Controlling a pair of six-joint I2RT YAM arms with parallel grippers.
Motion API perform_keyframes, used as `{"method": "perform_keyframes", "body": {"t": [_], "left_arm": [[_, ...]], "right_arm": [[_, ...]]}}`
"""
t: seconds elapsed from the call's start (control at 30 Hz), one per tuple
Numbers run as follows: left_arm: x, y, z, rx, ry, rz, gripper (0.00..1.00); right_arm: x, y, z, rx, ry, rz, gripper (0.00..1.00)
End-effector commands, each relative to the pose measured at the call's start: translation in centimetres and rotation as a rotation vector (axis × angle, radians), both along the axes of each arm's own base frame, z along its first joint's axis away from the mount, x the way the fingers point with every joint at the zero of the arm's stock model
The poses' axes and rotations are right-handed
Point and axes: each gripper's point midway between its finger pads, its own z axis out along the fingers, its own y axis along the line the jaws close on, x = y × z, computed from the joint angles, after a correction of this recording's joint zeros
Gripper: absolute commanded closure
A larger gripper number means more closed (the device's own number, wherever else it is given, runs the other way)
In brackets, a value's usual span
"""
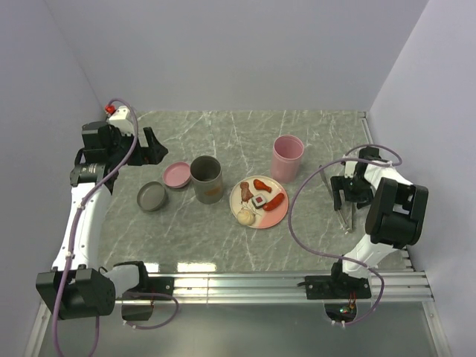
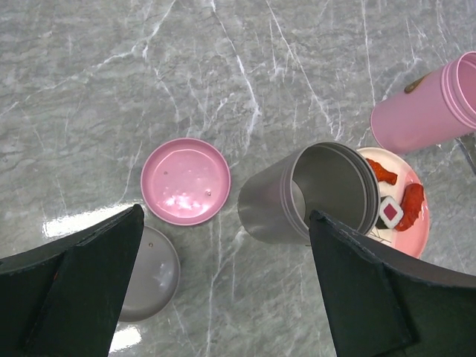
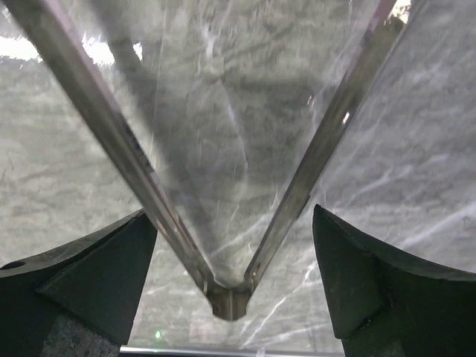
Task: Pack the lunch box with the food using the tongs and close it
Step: Pick up the clamp at the center of the board.
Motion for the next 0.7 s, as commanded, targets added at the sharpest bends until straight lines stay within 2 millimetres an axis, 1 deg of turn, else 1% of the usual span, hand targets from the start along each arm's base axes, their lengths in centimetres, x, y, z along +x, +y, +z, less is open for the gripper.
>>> {"method": "perform_keyframes", "body": {"t": [0.0,0.2,0.4,0.5,0.6,0.67], "left_arm": [[0.7,-0.5,1.2,-0.019,-0.039,-0.024,0.01],[1.1,-0.6,0.7,-0.037,-0.021,-0.024,0.01],[1.1,-0.8,0.2,-0.051,-0.009,-0.031,0.01],[1.1,-0.8,0.0,-0.051,-0.003,-0.030,0.01],[1.1,-0.8,0.0,-0.052,-0.001,-0.031,0.01],[1.1,-0.8,-0.2,-0.052,-0.001,-0.029,0.01]], "right_arm": [[2.1,-0.2,0.2,-0.003,-0.059,-0.007,0.10],[3.2,-0.3,0.3,-0.039,-0.099,-0.004,0.13],[3.2,0.5,-0.7,-0.030,-0.081,0.011,0.17],[3.3,0.8,-1.1,-0.010,-0.067,0.016,0.21],[3.2,1.2,-1.1,0.016,-0.064,0.024,0.21],[3.3,1.5,-0.8,0.028,-0.072,0.021,0.19]]}}
